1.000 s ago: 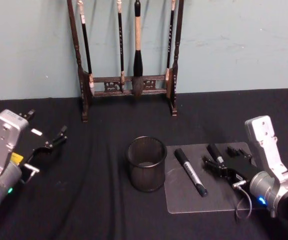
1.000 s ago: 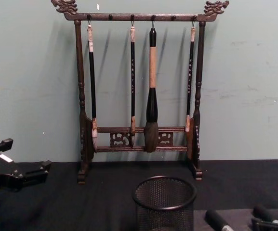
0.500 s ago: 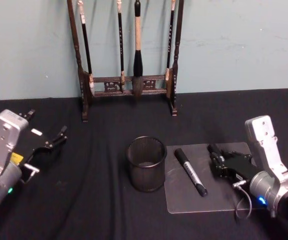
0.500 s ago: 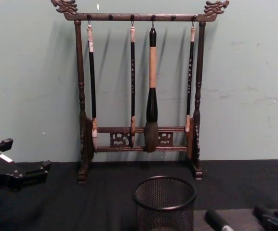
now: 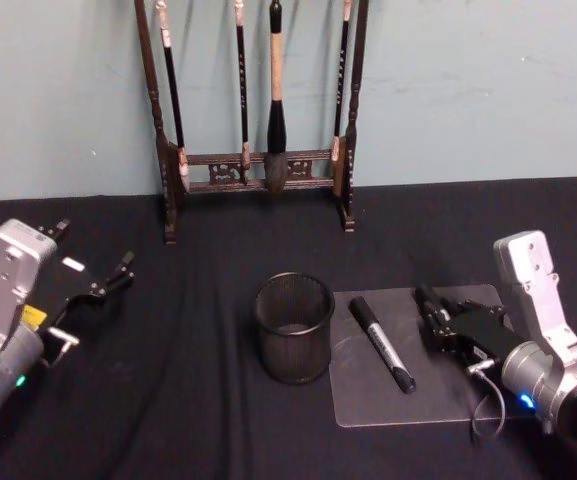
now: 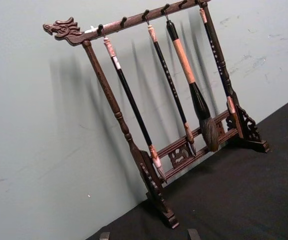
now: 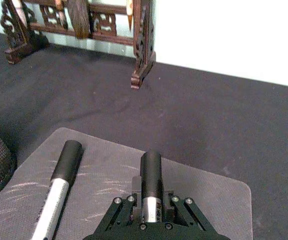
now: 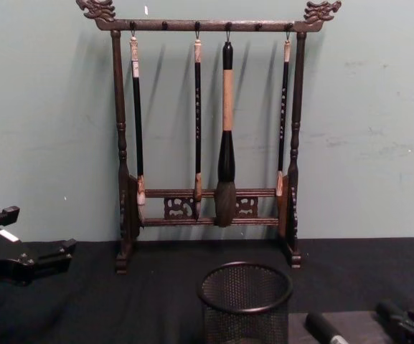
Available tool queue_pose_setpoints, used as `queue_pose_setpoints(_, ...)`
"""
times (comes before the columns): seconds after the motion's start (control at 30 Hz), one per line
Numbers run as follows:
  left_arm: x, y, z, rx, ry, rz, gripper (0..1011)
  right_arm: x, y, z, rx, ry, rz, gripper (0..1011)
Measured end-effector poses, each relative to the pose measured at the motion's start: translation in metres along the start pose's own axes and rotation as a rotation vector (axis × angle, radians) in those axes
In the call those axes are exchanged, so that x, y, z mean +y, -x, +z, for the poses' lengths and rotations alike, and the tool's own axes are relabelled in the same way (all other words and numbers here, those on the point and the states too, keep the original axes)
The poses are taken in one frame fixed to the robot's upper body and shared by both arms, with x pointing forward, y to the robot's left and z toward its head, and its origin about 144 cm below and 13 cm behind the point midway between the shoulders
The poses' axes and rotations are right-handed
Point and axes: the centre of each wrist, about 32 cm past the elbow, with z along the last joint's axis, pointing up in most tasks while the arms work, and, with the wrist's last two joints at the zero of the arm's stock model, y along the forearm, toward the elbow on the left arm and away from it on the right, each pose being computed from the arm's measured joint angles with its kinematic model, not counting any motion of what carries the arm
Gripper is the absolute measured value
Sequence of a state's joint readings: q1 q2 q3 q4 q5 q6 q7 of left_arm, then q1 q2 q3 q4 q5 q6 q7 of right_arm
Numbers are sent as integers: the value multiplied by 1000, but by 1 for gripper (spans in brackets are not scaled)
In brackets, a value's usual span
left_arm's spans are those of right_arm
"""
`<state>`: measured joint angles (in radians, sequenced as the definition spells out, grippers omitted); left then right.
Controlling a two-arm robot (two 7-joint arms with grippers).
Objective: Pick up the water-based marker from the table and place it into the pen holder.
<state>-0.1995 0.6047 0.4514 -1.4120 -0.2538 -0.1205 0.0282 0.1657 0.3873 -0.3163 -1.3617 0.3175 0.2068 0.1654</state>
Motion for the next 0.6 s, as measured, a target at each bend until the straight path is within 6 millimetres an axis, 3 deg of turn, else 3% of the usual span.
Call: queue_pose_setpoints(0.6,0,0,0,0,0,0,1009,-13,1,-4,-42,-283,46,239)
